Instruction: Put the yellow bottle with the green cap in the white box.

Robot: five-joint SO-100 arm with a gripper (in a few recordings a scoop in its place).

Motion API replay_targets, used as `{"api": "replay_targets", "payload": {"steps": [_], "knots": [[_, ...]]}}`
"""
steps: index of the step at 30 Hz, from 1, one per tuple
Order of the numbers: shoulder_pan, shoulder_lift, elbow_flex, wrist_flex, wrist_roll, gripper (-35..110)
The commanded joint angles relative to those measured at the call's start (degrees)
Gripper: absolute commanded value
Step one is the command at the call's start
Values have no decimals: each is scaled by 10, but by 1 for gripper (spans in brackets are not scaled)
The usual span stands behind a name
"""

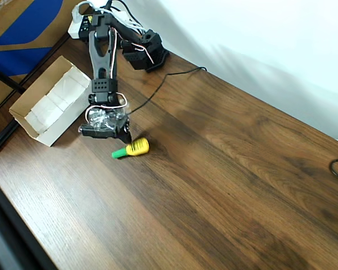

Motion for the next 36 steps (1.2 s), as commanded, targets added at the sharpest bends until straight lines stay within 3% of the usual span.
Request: {"api": "replay_targets", "payload": {"steps": [1,13,20,26,36], "knots": [[-14,15,-26,-12,-3,0],[-41,11,-37,33,11,0],[7,32,-23,19,13,1],[54,84,4,-1,18,18],[58,113,28,-9,8,20]]}}
